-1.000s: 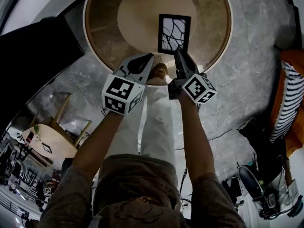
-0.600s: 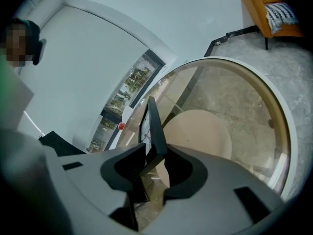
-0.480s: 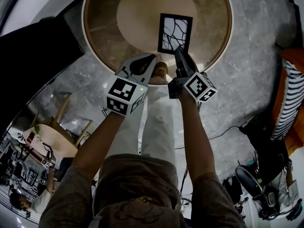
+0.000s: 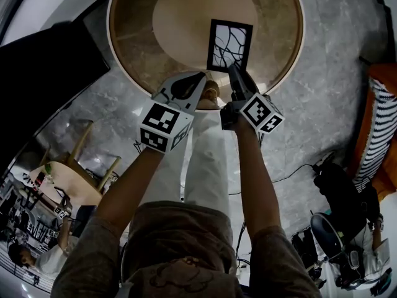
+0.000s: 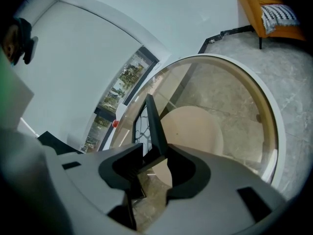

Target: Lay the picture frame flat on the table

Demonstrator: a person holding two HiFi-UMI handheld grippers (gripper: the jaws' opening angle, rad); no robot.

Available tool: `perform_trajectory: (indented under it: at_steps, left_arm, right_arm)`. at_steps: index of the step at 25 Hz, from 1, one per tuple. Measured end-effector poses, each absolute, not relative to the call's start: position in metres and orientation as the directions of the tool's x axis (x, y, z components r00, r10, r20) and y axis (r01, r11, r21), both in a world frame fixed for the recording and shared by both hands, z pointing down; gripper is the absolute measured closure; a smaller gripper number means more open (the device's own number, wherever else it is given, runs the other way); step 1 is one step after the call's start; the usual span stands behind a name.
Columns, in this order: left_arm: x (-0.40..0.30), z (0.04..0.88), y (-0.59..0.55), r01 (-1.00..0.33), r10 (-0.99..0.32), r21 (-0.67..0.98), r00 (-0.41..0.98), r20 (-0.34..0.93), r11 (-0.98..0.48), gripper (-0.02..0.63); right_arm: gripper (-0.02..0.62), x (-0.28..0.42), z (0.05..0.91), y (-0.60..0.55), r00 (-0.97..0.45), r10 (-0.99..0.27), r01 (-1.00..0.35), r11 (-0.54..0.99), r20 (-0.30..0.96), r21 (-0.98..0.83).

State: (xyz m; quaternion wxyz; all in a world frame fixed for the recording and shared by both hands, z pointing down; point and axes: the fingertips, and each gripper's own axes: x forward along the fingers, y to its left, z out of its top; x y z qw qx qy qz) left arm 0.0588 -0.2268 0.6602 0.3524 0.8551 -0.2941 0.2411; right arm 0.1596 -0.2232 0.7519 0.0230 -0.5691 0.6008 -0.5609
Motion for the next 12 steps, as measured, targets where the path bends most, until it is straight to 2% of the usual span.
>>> perform_trajectory:
  at_steps: [12]
  left_arm:
    - [0.0621,0.6644,-0.2265,-0.671,-0.322,0.473,0.713,0.622,-0.572,0.589]
  right_arm:
    - [0.411,0.1616,0.7558,-0.2236,-0.329,-0.668,-0.758,-0.235,0.667,-0.609]
